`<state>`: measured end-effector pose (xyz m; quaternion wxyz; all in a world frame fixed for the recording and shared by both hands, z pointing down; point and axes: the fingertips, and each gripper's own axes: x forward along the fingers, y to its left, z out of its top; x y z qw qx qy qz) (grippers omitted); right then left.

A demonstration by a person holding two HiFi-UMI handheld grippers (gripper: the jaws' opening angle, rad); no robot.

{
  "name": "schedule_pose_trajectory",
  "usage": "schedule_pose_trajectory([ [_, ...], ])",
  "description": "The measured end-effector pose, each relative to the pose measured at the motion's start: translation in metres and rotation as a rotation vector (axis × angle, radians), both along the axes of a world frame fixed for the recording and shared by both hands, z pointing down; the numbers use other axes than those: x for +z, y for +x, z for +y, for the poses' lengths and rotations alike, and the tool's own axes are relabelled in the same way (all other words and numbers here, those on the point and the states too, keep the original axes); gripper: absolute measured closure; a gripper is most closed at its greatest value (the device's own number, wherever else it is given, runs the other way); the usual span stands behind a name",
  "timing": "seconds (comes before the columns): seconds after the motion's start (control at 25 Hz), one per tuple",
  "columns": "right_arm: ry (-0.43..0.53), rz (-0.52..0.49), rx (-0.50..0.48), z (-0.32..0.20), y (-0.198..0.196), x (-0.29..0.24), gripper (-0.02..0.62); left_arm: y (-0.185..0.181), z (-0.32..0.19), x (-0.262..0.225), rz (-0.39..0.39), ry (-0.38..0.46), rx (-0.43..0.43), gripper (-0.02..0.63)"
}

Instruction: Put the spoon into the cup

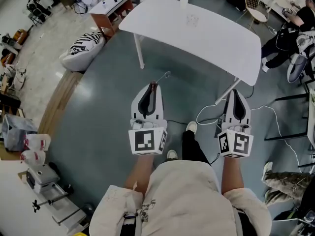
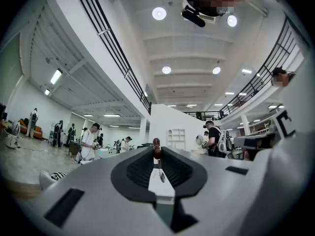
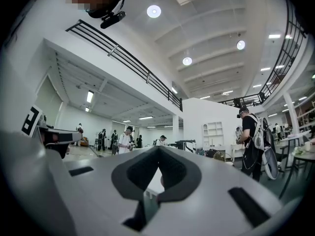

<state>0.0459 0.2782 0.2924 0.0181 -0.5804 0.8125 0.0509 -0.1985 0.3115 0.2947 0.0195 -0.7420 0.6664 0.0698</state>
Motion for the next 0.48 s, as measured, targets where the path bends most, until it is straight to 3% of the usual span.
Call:
schedule_pose_trajectory([
  [0.48, -0.006, -0.02, 0.013, -0.08, 0.018, 0.019, 0.607, 0.019, -0.08, 0.01, -0.032, -0.006, 0.012, 0.563],
])
